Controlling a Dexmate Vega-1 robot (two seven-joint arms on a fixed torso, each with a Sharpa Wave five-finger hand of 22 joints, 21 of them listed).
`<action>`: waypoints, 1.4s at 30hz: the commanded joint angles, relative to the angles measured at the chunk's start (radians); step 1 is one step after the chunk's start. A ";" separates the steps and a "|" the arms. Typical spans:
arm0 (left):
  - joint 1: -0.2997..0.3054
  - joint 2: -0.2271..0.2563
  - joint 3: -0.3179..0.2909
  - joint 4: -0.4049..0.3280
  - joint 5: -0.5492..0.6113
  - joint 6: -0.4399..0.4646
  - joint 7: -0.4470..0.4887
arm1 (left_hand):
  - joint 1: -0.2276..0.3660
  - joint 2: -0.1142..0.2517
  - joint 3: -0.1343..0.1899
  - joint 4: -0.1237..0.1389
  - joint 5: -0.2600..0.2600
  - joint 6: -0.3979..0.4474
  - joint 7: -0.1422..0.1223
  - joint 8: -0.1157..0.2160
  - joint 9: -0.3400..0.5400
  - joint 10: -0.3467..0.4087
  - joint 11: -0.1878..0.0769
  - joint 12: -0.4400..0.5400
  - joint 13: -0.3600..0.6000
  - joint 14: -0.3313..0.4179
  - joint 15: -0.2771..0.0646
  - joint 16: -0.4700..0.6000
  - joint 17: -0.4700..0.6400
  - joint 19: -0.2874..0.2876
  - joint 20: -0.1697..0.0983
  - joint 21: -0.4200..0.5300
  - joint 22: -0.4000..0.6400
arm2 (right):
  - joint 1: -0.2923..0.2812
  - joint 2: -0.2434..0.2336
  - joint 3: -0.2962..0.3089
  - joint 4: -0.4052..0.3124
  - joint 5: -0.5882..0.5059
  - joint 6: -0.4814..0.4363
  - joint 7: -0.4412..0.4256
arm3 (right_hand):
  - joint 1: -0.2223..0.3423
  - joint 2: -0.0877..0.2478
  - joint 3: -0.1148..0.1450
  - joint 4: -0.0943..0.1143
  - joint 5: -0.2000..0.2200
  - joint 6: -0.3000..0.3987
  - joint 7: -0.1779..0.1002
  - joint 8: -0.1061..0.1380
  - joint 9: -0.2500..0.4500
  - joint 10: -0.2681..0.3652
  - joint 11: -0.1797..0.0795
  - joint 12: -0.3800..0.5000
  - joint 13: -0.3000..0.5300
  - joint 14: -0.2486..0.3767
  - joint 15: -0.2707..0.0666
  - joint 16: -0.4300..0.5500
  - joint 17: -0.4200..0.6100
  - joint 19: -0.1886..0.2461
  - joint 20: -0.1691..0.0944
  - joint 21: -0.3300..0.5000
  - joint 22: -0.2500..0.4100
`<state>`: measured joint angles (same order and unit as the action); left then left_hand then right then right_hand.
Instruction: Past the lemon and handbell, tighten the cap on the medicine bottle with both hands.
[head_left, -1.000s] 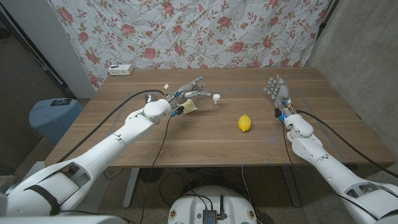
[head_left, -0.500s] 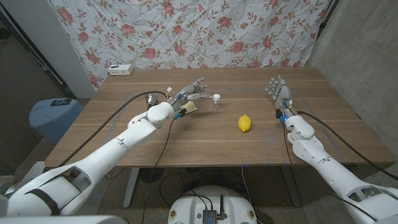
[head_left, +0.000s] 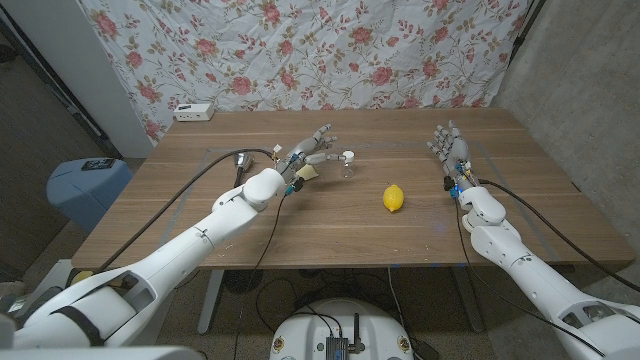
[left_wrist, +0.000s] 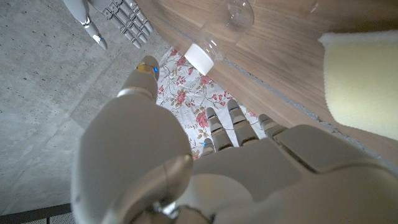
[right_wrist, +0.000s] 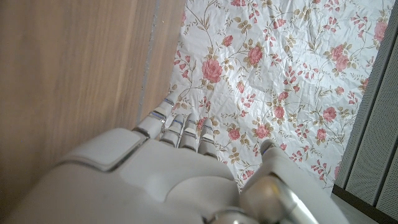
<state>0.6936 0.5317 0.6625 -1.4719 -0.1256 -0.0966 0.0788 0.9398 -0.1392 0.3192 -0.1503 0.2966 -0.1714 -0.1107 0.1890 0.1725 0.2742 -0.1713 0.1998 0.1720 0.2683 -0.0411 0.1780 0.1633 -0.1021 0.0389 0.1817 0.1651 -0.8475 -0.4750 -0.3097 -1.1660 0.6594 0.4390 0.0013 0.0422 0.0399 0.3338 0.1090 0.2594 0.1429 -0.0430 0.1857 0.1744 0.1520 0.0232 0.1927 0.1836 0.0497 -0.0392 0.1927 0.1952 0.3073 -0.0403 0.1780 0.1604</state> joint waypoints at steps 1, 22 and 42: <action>-0.015 -0.053 0.021 0.083 0.050 -0.059 0.041 | 0.017 0.010 -0.006 0.001 0.008 -0.160 0.019 0.010 0.002 0.036 -0.002 0.008 0.002 0.033 -0.151 0.009 -0.001 0.010 -0.022 0.008 0.002 | -0.004 0.003 0.004 0.004 0.001 0.010 -0.002 | -0.002 0.001 -0.003 -0.001 0.005 0.007 -0.003 0.004 0.005 0.012 0.003 0.006 0.005 0.008 -0.002 0.004 0.003 0.004 -0.050 0.006 0.005; -0.033 -0.126 0.034 0.218 0.045 -0.135 0.063 | 0.039 0.013 -0.036 0.004 0.002 -0.096 0.074 0.011 0.001 0.080 0.009 -0.005 0.003 0.124 -0.149 0.005 -0.002 0.058 -0.059 0.004 0.001 | -0.013 0.002 0.011 0.007 0.004 0.023 -0.001 | -0.003 0.003 -0.005 -0.001 0.007 0.007 -0.005 0.003 0.005 0.014 -0.001 0.006 0.005 0.007 0.000 0.004 0.003 0.003 -0.050 0.006 0.005; -0.066 -0.179 0.054 0.319 0.030 -0.178 0.047 | 0.038 0.010 -0.052 0.008 0.005 -0.084 0.104 0.008 0.001 0.105 0.021 -0.003 0.003 0.141 -0.137 0.005 -0.002 0.063 -0.048 0.004 0.001 | -0.025 -0.006 0.014 -0.008 0.004 0.020 -0.003 | -0.004 0.003 -0.008 -0.002 0.009 0.007 -0.004 0.003 0.005 0.016 0.002 0.005 0.005 0.007 0.001 0.004 0.003 0.002 -0.049 0.006 0.005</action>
<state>0.6424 0.3832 0.7054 -1.2068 -0.0887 -0.2596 0.1296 0.9676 -0.1297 0.2709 -0.1406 0.2965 -0.1702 -0.0118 0.1957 0.1726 0.3661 -0.1511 0.1955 0.1723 0.3973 -0.0443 0.1780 0.1584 -0.0378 -0.0070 0.1847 0.1630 -0.8660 -0.4779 -0.2984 -1.1678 0.6625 0.4592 -0.0017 0.0423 0.0399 0.3296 0.1046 0.2594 0.1428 -0.0429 0.1857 0.1744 0.1645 0.0250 0.1926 0.1835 0.0497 -0.0392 0.1927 0.1955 0.3073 -0.0403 0.1780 0.1604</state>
